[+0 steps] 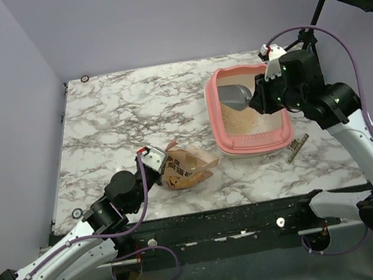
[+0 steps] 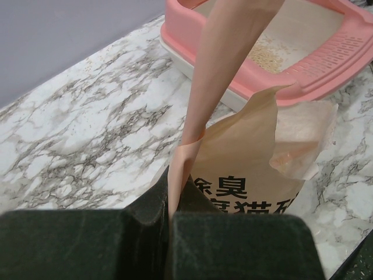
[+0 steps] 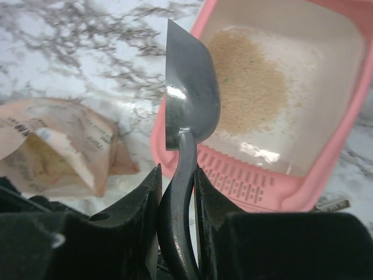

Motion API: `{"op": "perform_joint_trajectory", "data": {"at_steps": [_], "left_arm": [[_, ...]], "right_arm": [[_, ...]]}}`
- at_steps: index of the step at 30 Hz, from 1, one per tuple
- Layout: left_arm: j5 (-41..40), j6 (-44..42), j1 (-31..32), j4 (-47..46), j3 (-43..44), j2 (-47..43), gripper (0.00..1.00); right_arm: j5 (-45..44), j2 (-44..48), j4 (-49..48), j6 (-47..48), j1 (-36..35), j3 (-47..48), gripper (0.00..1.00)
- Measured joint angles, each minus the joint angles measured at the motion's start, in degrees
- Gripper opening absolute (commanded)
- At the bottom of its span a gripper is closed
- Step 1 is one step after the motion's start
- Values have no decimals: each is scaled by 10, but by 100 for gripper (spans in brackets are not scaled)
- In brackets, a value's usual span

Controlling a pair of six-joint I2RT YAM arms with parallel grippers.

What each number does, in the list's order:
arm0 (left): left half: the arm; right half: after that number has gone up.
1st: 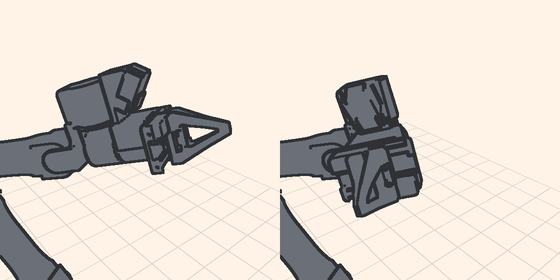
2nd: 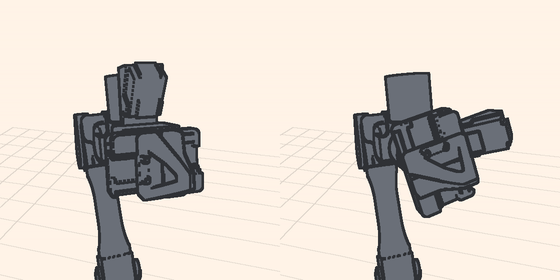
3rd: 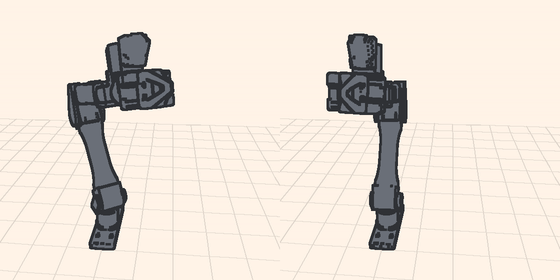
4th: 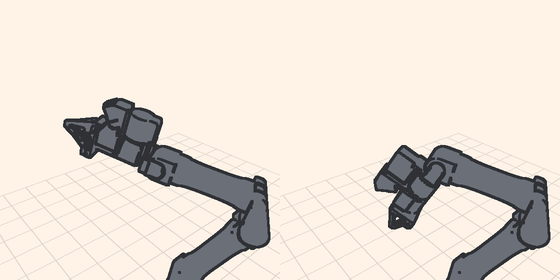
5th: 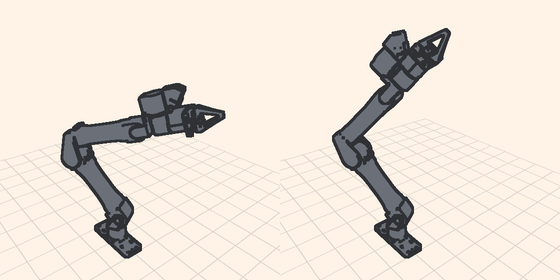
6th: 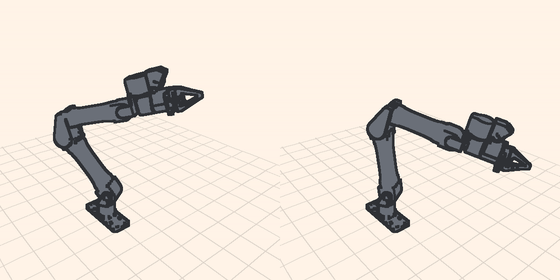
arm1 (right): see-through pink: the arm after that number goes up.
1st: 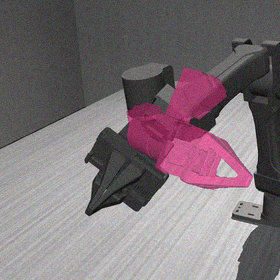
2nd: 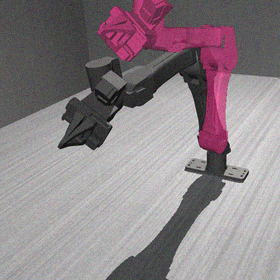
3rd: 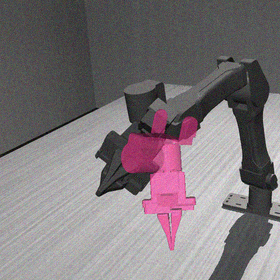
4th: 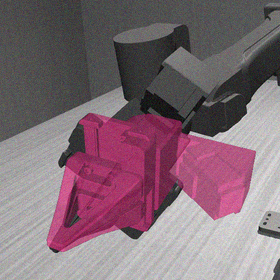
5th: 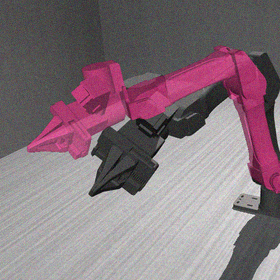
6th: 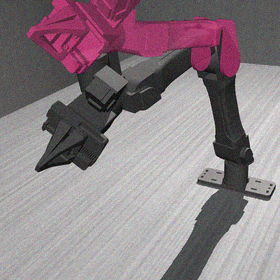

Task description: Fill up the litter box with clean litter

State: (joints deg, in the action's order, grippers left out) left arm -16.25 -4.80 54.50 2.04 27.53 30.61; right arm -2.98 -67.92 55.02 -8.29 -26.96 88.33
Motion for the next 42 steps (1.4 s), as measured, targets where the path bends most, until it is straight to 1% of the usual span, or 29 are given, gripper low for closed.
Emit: {"op": "perform_joint_trajectory", "data": {"at_steps": [6, 10, 17, 26, 31, 36, 42], "left_arm": [[-3, -2, 0, 1, 0, -1, 0], [-3, -3, 0, 0, 0, 0, 0], [-3, -5, 0, 0, 0, 0, 0], [-3, -8, 0, 0, 0, 0, 0], [-3, -9, 0, 0, 0, 0, 0], [-3, -10, 0, 0, 0, 1, 0], [-3, -11, 0, -1, 0, 1, 0]], "right_arm": [[145, 14, -20, -6, 0, -56, 0], [237, 16, -26, -2, -1, -74, 0], [336, 49, -26, 22, -4, -81, 0], [357, 50, -10, 57, -16, -78, 0], [356, 47, -3, 67, -38, -79, 0], [352, 40, -3, 69, -64, -102, 0], [329, 26, -2, 75, -76, -132, 0]]}}
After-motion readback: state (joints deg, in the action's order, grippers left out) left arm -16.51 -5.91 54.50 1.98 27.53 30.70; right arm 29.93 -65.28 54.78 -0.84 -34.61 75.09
